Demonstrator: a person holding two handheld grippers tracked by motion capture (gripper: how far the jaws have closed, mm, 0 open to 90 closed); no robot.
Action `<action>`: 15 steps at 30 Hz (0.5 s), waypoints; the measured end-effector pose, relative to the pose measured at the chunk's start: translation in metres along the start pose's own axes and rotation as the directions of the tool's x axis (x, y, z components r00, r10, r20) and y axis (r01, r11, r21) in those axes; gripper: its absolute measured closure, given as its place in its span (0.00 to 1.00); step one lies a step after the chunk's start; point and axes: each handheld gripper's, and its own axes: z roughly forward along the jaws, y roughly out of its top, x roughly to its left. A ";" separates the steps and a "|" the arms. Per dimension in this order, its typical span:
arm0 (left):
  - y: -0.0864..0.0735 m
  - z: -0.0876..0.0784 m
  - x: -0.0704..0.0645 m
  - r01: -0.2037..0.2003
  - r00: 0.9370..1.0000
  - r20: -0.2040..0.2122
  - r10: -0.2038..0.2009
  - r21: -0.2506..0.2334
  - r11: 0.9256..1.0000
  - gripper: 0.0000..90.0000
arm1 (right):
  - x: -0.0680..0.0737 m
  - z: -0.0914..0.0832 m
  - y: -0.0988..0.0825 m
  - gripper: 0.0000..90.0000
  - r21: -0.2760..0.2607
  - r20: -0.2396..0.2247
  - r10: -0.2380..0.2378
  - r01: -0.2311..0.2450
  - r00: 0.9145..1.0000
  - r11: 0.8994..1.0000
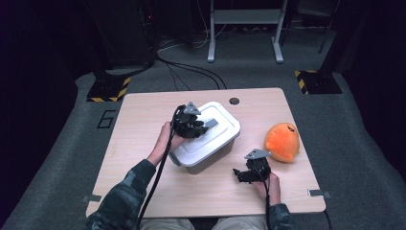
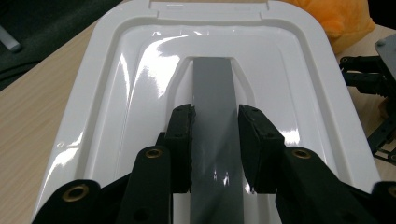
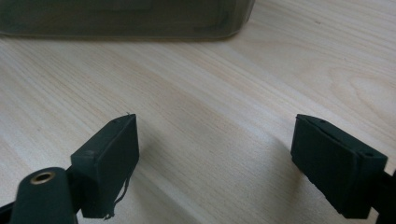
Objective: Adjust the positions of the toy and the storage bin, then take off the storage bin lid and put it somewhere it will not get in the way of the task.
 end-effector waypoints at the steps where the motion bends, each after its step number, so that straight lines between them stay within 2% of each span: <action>1: 0.000 -0.002 0.001 0.002 1.000 -0.002 -0.002 -0.006 1.000 0.74 | 0.000 0.000 0.000 0.16 0.000 0.000 -0.001 0.001 1.000 1.000; 15: 0.006 -0.024 0.009 0.005 0.999 -0.037 -0.007 -0.039 0.999 0.74 | 0.000 0.000 0.000 0.16 -0.002 0.008 0.005 -0.005 1.000 1.000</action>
